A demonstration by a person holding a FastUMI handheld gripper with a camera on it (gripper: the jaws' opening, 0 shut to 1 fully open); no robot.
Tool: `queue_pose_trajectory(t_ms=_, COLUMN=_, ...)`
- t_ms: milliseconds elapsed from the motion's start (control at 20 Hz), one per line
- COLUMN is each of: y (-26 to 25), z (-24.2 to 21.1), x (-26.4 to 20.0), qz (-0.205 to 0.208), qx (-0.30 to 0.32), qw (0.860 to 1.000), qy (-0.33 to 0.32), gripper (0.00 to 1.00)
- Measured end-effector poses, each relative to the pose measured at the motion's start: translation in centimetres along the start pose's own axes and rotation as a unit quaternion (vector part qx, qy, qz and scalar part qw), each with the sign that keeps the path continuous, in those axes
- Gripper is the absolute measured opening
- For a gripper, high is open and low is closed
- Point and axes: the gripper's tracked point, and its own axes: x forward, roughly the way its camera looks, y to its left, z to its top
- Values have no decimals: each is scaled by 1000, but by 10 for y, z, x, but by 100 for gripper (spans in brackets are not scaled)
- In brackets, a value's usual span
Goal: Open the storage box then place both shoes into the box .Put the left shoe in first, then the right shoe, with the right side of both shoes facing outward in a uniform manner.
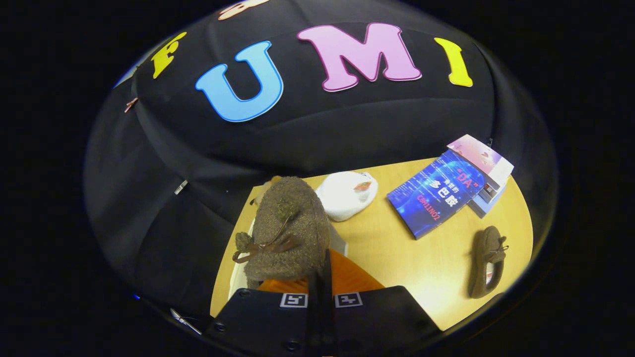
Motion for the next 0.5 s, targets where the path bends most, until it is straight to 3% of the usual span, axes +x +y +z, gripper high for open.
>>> queue_pose_trajectory(t_ms=250, y=40, z=-24, x=45, qz=-11, qx=2, qw=1000, qy=24, gripper=5)
queue_pose_trajectory(t_ms=500, y=41, z=-61, x=88, qz=-58, qx=4, qw=997, qy=51, gripper=5)
